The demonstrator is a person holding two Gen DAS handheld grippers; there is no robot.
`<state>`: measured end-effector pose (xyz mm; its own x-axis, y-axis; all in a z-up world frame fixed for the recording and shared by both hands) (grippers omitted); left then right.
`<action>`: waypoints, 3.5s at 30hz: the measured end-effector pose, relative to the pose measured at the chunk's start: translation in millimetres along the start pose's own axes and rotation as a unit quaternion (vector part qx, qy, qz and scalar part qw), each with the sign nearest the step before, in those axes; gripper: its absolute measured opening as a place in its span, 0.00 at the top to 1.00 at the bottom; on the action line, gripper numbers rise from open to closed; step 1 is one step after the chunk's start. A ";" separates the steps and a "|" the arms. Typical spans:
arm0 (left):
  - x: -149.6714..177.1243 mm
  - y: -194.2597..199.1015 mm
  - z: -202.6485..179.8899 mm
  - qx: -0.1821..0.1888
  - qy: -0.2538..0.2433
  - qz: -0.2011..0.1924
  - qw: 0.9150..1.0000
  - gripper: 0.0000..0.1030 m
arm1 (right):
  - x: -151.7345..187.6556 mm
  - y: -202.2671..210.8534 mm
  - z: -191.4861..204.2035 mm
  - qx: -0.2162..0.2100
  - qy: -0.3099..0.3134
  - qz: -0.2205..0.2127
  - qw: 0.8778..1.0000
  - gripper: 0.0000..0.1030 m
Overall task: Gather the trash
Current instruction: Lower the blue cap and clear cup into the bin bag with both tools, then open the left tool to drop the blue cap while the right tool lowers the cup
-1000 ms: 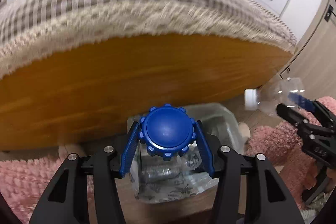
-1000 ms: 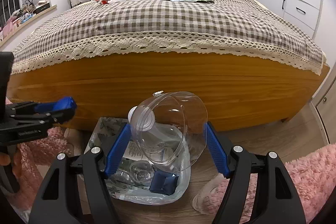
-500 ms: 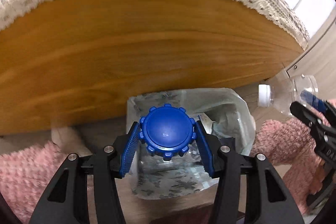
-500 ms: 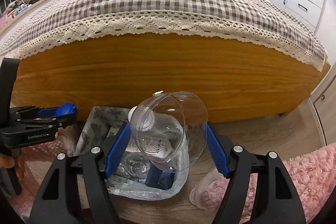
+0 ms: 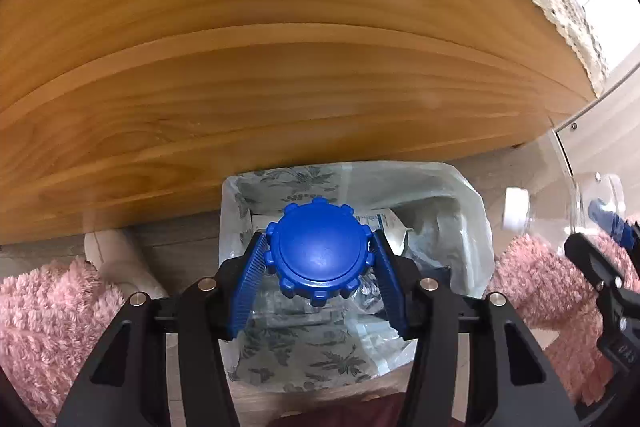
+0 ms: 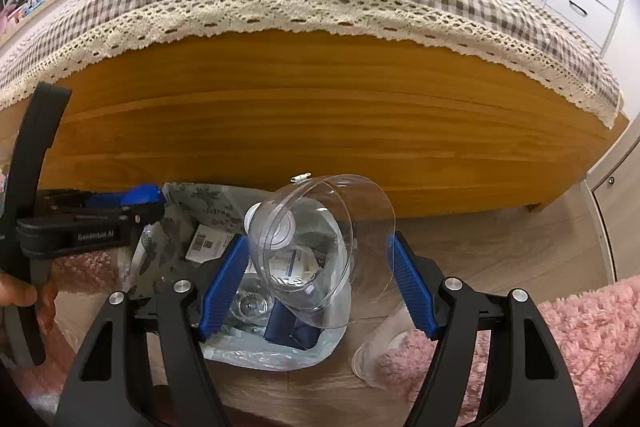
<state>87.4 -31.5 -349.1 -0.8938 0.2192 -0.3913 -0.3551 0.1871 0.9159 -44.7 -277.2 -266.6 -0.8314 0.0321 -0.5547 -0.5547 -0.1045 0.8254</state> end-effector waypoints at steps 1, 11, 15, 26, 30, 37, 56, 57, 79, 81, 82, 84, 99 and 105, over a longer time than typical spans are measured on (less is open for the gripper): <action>0.3 0.0 1.7 -0.003 0.001 0.000 1.000 0.51 | 0.3 -1.1 0.3 0.000 0.001 0.002 1.000 0.33; 1.6 7.6 11.7 -0.011 0.021 0.000 1.000 0.27 | 6.8 -9.3 10.7 0.008 0.013 0.006 1.000 0.33; 2.4 9.6 15.6 -0.021 0.033 0.004 0.999 0.15 | 8.4 -13.0 13.8 0.011 0.018 0.008 1.000 0.33; 3.4 13.0 18.9 -0.016 0.052 0.010 0.998 0.07 | 13.4 -23.6 18.9 0.020 0.031 0.016 0.999 0.33; 4.7 14.3 20.2 -0.009 0.059 0.010 0.998 0.07 | 16.7 -29.0 23.8 0.022 0.039 0.020 0.999 0.33; 6.5 18.2 22.3 -0.028 0.051 0.014 0.998 0.07 | 23.0 -39.4 36.4 0.026 0.061 0.030 0.997 0.33; 20.9 14.0 53.9 -0.068 0.083 0.049 0.993 0.07 | 50.8 -85.9 70.9 0.041 0.152 0.096 0.983 0.33; 21.1 14.3 55.9 -0.069 0.086 0.049 0.993 0.07 | 52.3 -89.0 72.0 0.042 0.153 0.100 0.982 0.33; 40.7 -8.9 79.9 -0.093 0.113 0.097 0.985 0.07 | 90.5 -174.7 90.6 0.096 0.215 0.201 0.951 0.30; 40.6 -9.0 79.2 -0.092 0.112 0.097 0.985 0.07 | 90.4 -178.3 88.3 0.089 0.202 0.211 0.952 0.30; 40.4 -8.9 79.1 -0.091 0.111 0.097 0.985 0.07 | 90.6 -179.1 87.4 0.089 0.197 0.214 0.953 0.30; 40.6 -9.1 78.6 -0.090 0.109 0.097 0.985 0.07 | 90.0 -180.9 84.9 0.088 0.192 0.215 0.953 0.27; 41.2 -11.4 76.9 -0.077 0.106 0.101 0.986 0.07 | 84.9 -171.2 86.7 0.069 0.170 0.214 0.959 0.22; 39.6 -10.2 72.8 -0.075 0.101 0.099 0.987 0.07 | 82.0 -165.6 87.1 0.066 0.152 0.213 0.963 0.17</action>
<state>75.6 45.0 -380.4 -0.9809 0.0390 -0.1907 -0.1903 0.0120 0.9816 -23.8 -170.8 -439.6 -0.9478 -0.2806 -0.1512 -0.1813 0.0844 0.9798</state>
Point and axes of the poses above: each gripper's, at about its wrist camera, not at the fingertips, and y roughly against the way its jaws point, z to its left, x to its underside, the point moved 3 cm from there along -y, roughly the way its jaws point, and after that the axes turned 15 degrees about -y, right-handed, at the moved point
